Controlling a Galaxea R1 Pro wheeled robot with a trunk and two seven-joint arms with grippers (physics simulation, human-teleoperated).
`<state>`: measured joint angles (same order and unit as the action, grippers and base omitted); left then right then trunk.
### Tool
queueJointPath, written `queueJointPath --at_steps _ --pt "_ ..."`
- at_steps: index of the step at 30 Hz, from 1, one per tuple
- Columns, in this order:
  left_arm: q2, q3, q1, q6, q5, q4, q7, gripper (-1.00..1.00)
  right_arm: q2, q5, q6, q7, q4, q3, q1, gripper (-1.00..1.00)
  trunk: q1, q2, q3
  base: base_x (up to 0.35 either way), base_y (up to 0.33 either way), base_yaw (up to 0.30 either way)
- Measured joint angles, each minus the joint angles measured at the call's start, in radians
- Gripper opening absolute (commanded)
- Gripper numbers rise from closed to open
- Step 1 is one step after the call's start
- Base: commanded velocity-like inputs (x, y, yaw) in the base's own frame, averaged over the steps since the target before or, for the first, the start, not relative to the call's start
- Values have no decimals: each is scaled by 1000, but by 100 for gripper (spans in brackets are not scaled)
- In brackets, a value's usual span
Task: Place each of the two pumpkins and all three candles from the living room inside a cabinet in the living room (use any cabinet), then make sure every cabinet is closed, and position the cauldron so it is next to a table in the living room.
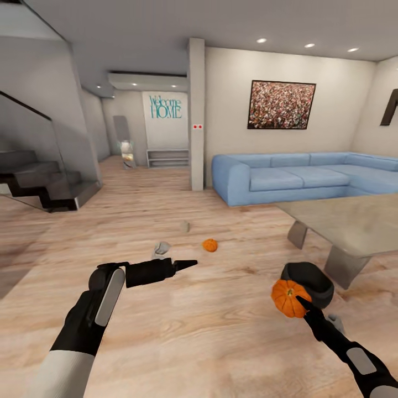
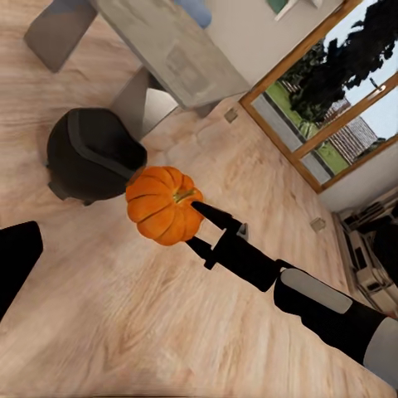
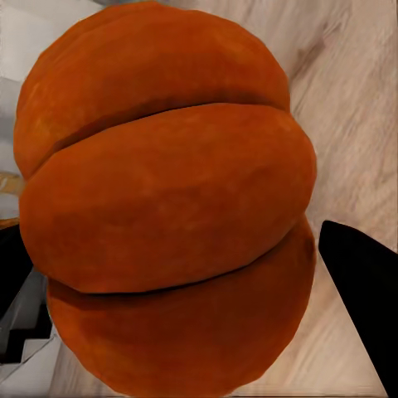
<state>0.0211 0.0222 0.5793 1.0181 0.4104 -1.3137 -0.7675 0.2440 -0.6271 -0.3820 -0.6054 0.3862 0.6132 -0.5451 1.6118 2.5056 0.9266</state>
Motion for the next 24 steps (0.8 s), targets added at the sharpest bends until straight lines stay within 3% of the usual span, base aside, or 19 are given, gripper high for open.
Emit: queueJointPath --at_steps 12,24 --pt "0 -1 0 -1 -3 2 0 100 0 1 0 -1 1 -1 0 -100 0 0 -1 117 327 23" --pt "0 0 0 -2 -2 20 0 100 0 1 0 -1 1 0 0 -100 0 0 -1 269 214 0"
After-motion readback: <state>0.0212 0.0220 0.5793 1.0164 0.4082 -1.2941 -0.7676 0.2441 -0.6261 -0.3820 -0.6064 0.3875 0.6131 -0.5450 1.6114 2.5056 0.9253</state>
